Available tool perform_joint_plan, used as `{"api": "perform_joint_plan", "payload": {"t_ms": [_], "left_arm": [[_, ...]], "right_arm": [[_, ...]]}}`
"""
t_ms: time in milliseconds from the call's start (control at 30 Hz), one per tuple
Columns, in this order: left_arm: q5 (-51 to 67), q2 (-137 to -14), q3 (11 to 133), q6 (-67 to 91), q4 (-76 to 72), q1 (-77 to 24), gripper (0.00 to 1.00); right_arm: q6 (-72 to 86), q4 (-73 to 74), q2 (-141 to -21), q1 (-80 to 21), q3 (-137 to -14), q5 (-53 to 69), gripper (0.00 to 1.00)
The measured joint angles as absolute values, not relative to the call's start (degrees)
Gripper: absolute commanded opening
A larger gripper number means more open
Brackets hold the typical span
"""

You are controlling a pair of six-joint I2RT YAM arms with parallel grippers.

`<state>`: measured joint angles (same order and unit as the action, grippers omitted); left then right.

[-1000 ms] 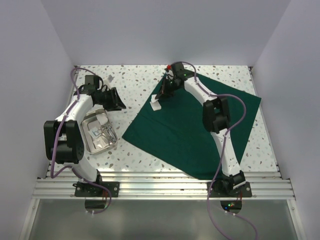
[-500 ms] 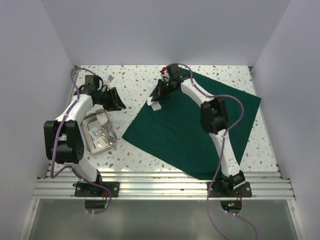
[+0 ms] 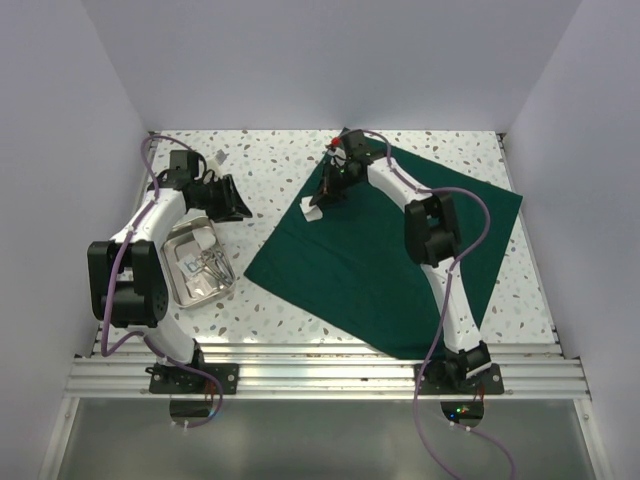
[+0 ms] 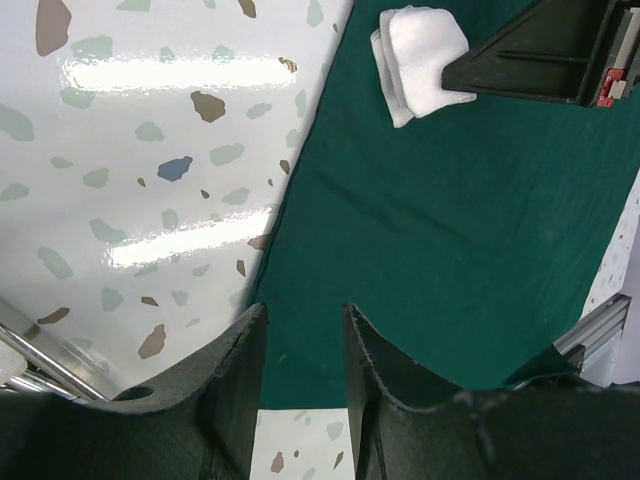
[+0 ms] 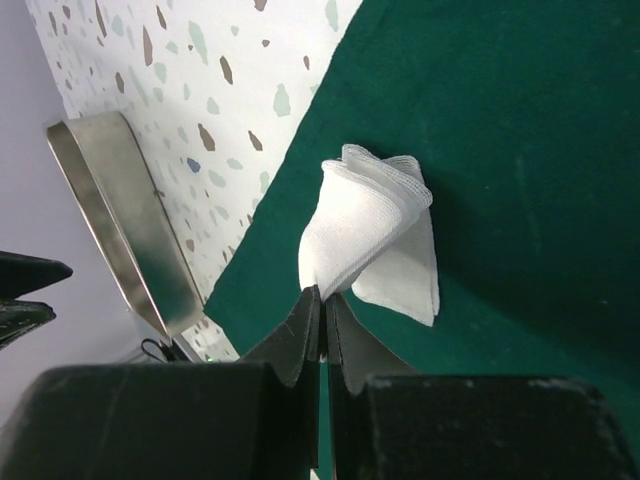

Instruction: Prepare the surgical pack

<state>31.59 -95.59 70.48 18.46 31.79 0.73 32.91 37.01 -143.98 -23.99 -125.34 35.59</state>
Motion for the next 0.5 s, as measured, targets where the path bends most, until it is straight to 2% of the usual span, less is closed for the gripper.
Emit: {"api": "perform_joint_plan", "payload": {"t_ms": [500], "left_arm": [[31.9,-95.6,70.5,18.5,31.8,0.7,0.4]], "right_arm": [[31.5,39.0,-144.1,-23.6,-125.3,37.3,0.0]]}}
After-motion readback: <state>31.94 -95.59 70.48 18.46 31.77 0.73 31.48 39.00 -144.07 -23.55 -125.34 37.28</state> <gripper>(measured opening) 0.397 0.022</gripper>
